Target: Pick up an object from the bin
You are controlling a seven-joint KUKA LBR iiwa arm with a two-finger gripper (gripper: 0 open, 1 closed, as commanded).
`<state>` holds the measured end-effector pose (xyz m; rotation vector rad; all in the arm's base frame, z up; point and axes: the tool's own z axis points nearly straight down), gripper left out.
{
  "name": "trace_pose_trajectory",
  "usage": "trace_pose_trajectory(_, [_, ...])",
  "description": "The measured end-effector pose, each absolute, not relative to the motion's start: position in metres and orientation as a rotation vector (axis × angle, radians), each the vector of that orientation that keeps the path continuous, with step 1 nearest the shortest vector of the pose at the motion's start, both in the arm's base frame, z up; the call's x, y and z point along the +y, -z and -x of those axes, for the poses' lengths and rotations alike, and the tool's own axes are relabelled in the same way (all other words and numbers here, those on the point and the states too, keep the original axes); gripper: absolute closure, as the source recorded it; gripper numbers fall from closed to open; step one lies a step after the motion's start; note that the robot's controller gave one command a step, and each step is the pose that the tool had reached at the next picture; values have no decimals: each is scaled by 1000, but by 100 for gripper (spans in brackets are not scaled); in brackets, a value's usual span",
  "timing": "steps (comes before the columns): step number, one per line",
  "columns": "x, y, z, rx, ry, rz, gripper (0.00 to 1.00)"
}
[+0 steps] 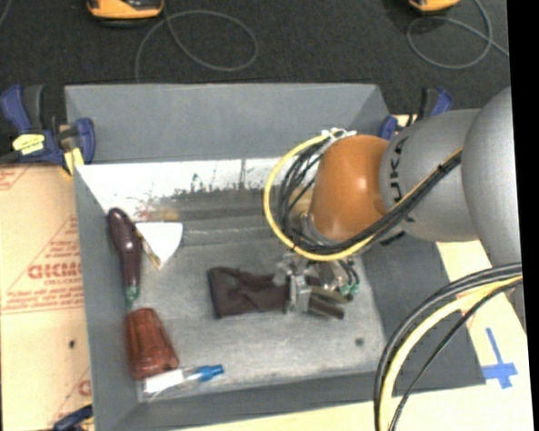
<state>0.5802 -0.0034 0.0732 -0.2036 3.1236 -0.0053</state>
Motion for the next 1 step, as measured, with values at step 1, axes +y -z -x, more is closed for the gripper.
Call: trace_pose_trajectory(1, [-9,-208,-573,3121,8,185,100])
